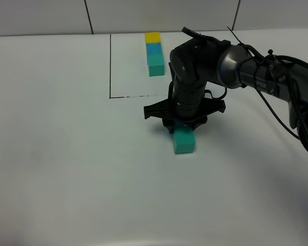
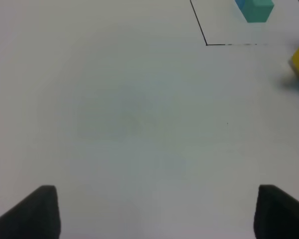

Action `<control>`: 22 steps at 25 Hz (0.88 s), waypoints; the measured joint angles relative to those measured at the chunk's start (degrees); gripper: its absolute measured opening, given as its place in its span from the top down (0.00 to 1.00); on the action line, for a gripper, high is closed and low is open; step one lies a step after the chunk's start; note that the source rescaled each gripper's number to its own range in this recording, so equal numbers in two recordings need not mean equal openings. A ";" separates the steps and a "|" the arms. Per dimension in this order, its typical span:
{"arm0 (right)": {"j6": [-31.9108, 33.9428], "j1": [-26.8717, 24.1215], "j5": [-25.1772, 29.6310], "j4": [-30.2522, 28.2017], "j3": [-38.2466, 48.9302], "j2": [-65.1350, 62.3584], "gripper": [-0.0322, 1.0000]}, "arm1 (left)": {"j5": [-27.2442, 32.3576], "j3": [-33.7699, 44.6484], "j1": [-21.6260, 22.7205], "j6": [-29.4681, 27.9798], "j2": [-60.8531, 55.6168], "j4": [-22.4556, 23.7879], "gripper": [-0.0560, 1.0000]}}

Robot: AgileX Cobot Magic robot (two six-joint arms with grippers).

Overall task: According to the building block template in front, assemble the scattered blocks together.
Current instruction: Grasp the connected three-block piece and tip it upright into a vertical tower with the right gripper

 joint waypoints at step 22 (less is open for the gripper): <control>4.60 0.56 0.03 -2.75 0.00 0.86 0.89 | 0.00 0.00 0.00 0.00 0.00 0.00 0.32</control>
